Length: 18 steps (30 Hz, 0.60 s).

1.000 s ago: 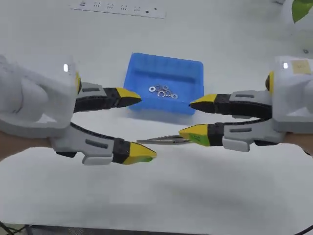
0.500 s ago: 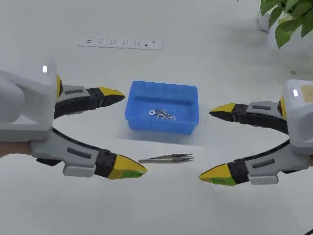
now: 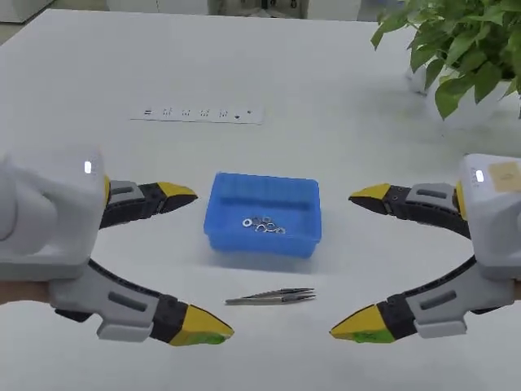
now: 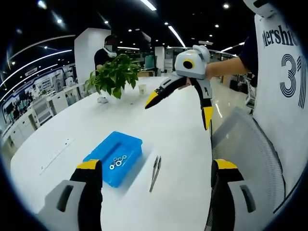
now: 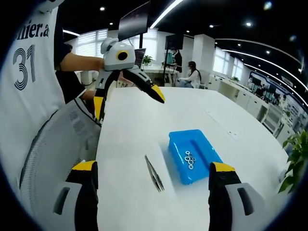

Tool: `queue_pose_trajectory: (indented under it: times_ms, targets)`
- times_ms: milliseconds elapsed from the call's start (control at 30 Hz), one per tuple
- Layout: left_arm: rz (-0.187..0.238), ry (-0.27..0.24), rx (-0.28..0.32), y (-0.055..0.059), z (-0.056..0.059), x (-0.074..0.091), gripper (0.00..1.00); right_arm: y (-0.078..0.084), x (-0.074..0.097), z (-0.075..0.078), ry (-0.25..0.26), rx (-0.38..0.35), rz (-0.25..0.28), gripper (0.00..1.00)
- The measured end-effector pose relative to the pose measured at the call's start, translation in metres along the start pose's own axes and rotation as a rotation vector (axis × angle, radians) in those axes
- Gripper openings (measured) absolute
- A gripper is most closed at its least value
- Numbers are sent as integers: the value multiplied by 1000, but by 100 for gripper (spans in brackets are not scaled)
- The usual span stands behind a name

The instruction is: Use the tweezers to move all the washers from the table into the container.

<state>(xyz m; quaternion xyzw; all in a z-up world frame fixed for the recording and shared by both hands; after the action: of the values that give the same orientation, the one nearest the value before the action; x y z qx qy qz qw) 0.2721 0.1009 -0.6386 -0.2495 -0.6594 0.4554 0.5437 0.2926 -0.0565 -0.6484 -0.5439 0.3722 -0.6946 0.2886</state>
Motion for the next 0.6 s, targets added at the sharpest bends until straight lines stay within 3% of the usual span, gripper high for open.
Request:
queue_pose_trajectory:
  times_ms: [133,467,600]
  targets:
    - [-11,-10,3,4,0,5,99,0,-1,1,24,46,-26,100]
    - [17,-15,4,-1,2,10,99,-6,-4,-4,17,35,-30,100]
    - [-1,-14,37,3,2,10,99,-5,-4,-7,0,33,-35,100]
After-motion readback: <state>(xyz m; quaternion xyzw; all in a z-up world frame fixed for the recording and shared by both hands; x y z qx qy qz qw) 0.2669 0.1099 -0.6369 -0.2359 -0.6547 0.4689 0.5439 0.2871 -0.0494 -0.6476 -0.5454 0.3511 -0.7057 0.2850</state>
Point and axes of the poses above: the centre of the closed fingertips' face, and the gripper's own axes: x roughly backward along the fingers, z roughly to its right, y roughly out of its underside, the point moved 4 cm from there along x, roughly backward along the fingers, and after that the axes turned 5 degrees about y, right-handed, at the moved point
